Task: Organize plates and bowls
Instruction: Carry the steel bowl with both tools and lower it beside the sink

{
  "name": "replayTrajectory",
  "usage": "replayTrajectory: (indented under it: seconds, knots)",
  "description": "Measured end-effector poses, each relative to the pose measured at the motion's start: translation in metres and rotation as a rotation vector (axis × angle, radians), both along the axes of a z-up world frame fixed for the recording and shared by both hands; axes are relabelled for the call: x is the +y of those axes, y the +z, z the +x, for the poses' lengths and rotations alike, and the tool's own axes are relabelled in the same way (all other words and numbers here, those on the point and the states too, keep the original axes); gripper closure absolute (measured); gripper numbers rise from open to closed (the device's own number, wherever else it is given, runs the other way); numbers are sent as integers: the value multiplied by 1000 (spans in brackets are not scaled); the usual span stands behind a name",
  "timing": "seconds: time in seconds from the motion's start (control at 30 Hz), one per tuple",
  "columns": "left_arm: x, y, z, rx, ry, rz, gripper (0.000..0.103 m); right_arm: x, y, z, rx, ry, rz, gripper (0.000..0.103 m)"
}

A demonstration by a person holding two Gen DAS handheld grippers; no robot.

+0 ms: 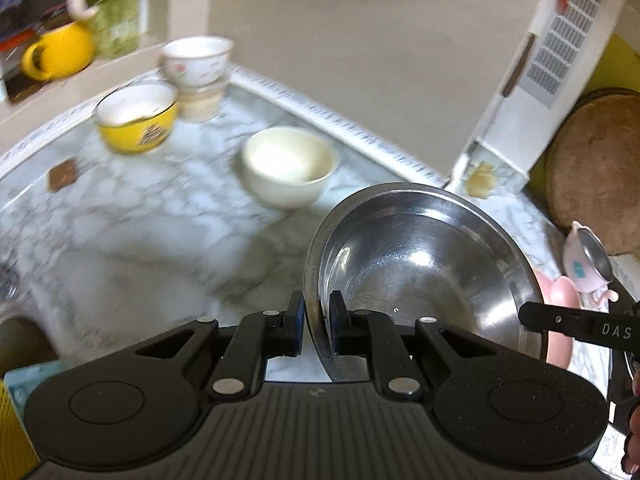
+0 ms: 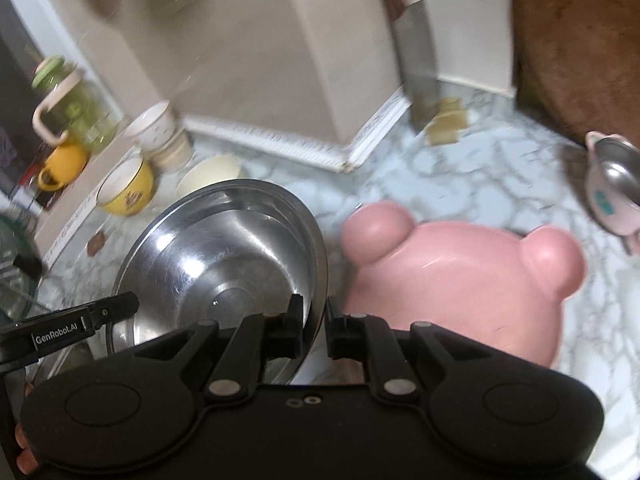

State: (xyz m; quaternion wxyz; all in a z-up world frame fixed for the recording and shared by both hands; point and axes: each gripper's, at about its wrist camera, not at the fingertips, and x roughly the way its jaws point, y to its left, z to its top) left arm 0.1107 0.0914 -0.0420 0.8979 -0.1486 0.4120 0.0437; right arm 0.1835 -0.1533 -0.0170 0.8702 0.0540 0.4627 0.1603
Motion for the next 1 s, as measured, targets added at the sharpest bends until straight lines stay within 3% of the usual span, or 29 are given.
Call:
replayTrajectory:
  seconds: [0.37, 1.0]
  knots:
    - [30, -36, -34, 54, 52, 43, 91, 49, -41, -18, 63, 84, -55, 91]
    - [35, -75, -43, 104, 58, 46, 91, 62, -76, -25, 102, 108, -109, 91]
